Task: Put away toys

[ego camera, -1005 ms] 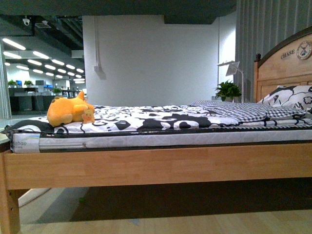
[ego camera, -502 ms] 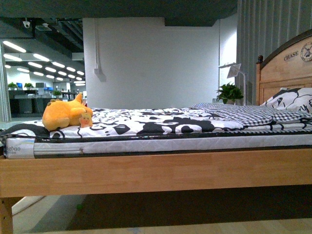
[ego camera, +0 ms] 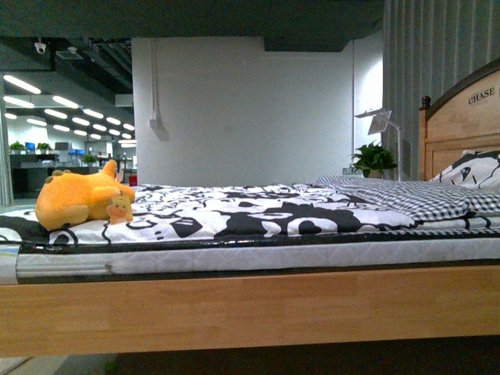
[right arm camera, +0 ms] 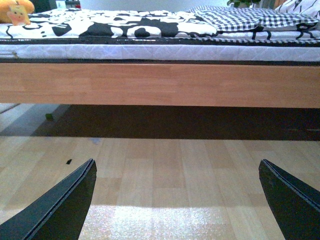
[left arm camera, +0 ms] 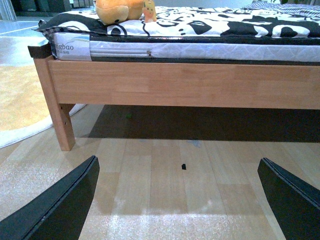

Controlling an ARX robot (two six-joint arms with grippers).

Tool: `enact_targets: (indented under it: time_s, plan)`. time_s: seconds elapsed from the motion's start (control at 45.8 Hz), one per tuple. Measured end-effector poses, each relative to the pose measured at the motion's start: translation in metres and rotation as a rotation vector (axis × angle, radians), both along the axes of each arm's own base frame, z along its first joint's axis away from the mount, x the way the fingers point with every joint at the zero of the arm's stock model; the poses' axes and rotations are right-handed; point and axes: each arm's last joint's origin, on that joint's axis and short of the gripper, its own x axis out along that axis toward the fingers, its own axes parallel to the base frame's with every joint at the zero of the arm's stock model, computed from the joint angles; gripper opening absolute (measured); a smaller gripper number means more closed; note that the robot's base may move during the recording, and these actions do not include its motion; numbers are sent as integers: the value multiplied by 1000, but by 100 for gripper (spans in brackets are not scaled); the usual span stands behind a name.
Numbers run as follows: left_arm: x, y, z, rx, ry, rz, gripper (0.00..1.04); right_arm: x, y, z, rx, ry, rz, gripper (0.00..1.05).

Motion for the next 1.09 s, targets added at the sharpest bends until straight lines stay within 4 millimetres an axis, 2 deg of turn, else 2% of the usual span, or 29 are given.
enact_targets:
  time_s: [1.092]
  plan:
    - [0,0,0,0,0,0,99,0,0,0,0,0,1,98]
